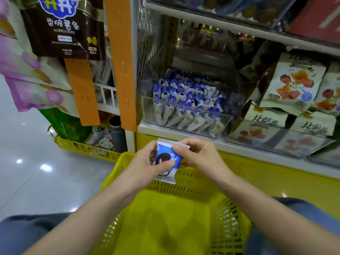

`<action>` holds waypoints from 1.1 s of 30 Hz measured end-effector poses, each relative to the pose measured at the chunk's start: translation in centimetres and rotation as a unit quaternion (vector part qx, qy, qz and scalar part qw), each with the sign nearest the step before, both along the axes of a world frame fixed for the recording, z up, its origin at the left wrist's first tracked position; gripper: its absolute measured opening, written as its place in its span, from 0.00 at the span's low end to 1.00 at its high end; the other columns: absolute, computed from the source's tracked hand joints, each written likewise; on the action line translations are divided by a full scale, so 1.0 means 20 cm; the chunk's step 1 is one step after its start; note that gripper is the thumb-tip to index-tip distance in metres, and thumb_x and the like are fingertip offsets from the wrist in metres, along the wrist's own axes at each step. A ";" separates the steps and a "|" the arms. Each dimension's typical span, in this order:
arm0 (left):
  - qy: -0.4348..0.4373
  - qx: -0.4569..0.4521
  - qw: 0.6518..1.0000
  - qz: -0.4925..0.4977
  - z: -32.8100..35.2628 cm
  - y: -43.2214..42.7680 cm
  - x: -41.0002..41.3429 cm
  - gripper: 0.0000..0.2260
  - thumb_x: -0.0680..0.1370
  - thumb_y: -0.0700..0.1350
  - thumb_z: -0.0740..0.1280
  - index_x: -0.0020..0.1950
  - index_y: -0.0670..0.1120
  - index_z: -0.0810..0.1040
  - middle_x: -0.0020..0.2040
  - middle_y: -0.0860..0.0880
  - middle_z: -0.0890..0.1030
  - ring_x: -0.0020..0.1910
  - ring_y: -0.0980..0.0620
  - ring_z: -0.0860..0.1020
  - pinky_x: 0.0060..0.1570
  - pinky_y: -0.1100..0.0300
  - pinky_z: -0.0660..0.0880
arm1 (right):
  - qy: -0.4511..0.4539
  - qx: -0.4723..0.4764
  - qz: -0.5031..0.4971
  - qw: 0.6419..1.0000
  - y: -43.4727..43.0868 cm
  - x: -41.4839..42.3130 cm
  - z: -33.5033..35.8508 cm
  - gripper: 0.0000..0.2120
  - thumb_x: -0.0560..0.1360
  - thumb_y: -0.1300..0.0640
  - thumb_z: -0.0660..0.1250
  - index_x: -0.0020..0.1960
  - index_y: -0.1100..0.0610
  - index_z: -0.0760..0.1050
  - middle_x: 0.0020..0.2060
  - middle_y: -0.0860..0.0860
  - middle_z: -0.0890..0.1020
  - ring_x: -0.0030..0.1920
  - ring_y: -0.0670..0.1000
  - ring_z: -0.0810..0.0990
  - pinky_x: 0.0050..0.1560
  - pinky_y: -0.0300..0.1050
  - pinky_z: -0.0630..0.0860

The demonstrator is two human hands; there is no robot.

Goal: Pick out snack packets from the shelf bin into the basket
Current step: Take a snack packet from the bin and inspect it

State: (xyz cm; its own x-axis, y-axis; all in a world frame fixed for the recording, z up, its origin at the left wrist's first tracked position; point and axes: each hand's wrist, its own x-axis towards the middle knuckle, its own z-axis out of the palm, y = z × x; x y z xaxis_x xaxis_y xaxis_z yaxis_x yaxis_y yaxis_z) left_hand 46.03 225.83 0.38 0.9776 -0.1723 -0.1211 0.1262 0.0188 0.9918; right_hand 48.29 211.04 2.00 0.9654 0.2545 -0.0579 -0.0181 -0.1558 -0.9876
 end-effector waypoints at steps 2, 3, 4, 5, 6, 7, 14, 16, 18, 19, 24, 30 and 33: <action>-0.019 0.008 1.000 -0.001 0.00 -0.01 0.02 0.15 0.72 0.33 0.68 0.58 0.41 0.74 0.52 0.44 0.81 0.48 0.54 0.79 0.46 0.64 0.76 | 0.010 0.008 -0.015 1.000 0.00 0.01 -0.02 0.06 0.74 0.61 0.67 0.39 0.55 0.79 0.31 0.48 0.81 0.31 0.40 0.78 0.31 0.34 0.77; -0.029 0.010 1.000 0.004 -0.01 -0.01 0.02 0.13 0.73 0.33 0.68 0.56 0.41 0.74 0.51 0.45 0.81 0.47 0.56 0.79 0.44 0.66 0.76 | 0.009 0.011 -0.023 1.000 -0.01 0.02 -0.02 0.07 0.74 0.61 0.67 0.38 0.54 0.79 0.30 0.47 0.81 0.30 0.40 0.77 0.30 0.34 0.76; -0.037 0.010 0.999 0.014 -0.01 -0.02 0.03 0.10 0.74 0.35 0.67 0.54 0.41 0.75 0.49 0.45 0.82 0.45 0.58 0.79 0.42 0.69 0.76 | 0.000 0.004 -0.029 1.000 -0.01 0.02 -0.03 0.08 0.74 0.61 0.68 0.37 0.53 0.79 0.29 0.46 0.80 0.30 0.40 0.77 0.29 0.34 0.75; -0.042 0.008 0.999 0.027 -0.01 -0.02 0.04 0.07 0.75 0.37 0.67 0.52 0.41 0.75 0.46 0.46 0.82 0.42 0.61 0.79 0.38 0.71 0.74 | -0.017 -0.014 -0.032 0.999 -0.01 0.03 -0.04 0.08 0.73 0.61 0.68 0.37 0.51 0.79 0.28 0.45 0.80 0.29 0.40 0.76 0.28 0.34 0.74; -0.044 0.008 0.998 0.041 -0.01 -0.03 0.05 0.04 0.76 0.40 0.66 0.49 0.41 0.76 0.42 0.47 0.81 0.38 0.62 0.79 0.34 0.72 0.72 | -0.038 -0.038 -0.033 0.998 -0.01 0.03 -0.05 0.09 0.72 0.60 0.69 0.36 0.50 0.79 0.27 0.45 0.80 0.29 0.41 0.75 0.28 0.35 0.74; -0.048 0.012 0.997 0.056 -0.02 -0.03 0.06 0.04 0.76 0.42 0.65 0.44 0.42 0.76 0.39 0.48 0.80 0.35 0.63 0.78 0.31 0.73 0.70 | -0.059 -0.060 -0.036 0.996 -0.01 0.03 -0.07 0.08 0.72 0.59 0.70 0.36 0.48 0.79 0.28 0.47 0.81 0.30 0.42 0.76 0.30 0.38 0.75; 0.005 -0.060 0.980 0.188 -0.05 -0.05 0.11 0.10 0.79 0.44 0.62 0.38 0.44 0.71 0.32 0.47 0.76 0.31 0.53 0.76 0.31 0.58 0.74 | -0.083 -0.121 -0.029 0.989 0.01 0.01 -0.14 0.16 0.68 0.55 0.74 0.50 0.43 0.72 0.45 0.41 0.80 0.43 0.40 0.79 0.45 0.37 0.77; 0.039 -0.088 0.972 0.214 -0.05 -0.04 0.13 0.10 0.79 0.46 0.61 0.40 0.43 0.71 0.35 0.45 0.78 0.33 0.54 0.79 0.33 0.59 0.77 | -0.025 -0.111 0.004 0.993 0.02 -0.01 -0.15 0.11 0.70 0.57 0.72 0.49 0.48 0.74 0.43 0.46 0.82 0.40 0.42 0.80 0.44 0.41 0.79; 0.059 -0.118 0.966 0.222 -0.05 -0.04 0.14 0.11 0.80 0.46 0.59 0.39 0.43 0.71 0.37 0.44 0.80 0.34 0.54 0.81 0.34 0.59 0.78 | 0.017 -0.043 0.007 0.999 0.02 -0.01 -0.13 0.06 0.72 0.61 0.69 0.47 0.54 0.76 0.38 0.51 0.82 0.33 0.42 0.80 0.35 0.37 0.78; 0.066 -0.143 0.961 0.227 -0.05 -0.04 0.14 0.12 0.80 0.46 0.59 0.39 0.43 0.71 0.37 0.45 0.81 0.34 0.54 0.81 0.33 0.60 0.79 | 0.026 -0.010 0.002 1.000 0.02 0.00 -0.12 0.05 0.72 0.63 0.68 0.47 0.56 0.77 0.36 0.50 0.82 0.31 0.42 0.80 0.32 0.35 0.77; 0.129 -0.219 0.936 0.244 -0.07 -0.03 0.16 0.10 0.81 0.43 0.58 0.40 0.43 0.70 0.41 0.44 0.81 0.41 0.49 0.80 0.41 0.58 0.79 | 0.040 0.033 -0.031 0.998 0.00 0.04 -0.12 0.10 0.75 0.63 0.64 0.37 0.55 0.78 0.26 0.45 0.80 0.28 0.39 0.77 0.31 0.31 0.75; -0.070 0.136 0.976 0.156 -0.13 -0.02 0.15 0.20 0.75 0.36 0.66 0.65 0.47 0.68 0.62 0.52 0.72 0.59 0.57 0.70 0.53 0.66 0.68 | -0.234 -0.282 -0.050 0.929 -0.11 0.11 -0.12 0.14 0.75 0.60 0.66 0.32 0.51 0.71 0.24 0.44 0.70 0.31 0.42 0.67 0.33 0.38 0.62; -0.145 0.197 0.967 0.064 -0.11 -0.05 0.12 0.13 0.74 0.43 0.70 0.58 0.48 0.76 0.54 0.57 0.79 0.55 0.61 0.75 0.53 0.71 0.71 | -0.280 -0.343 0.008 0.897 -0.13 0.11 -0.14 0.05 0.74 0.61 0.66 0.42 0.52 0.79 0.32 0.40 0.72 0.37 0.42 0.70 0.38 0.38 0.65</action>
State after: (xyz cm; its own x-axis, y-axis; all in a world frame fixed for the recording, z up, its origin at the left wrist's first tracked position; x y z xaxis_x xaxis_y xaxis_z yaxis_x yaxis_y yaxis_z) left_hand 48.47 224.75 -1.91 0.9907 -0.0432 0.1291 -0.1358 -0.3714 0.9185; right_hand 50.40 208.49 -0.74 0.8886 0.3583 0.2863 0.4580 -0.7255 -0.5137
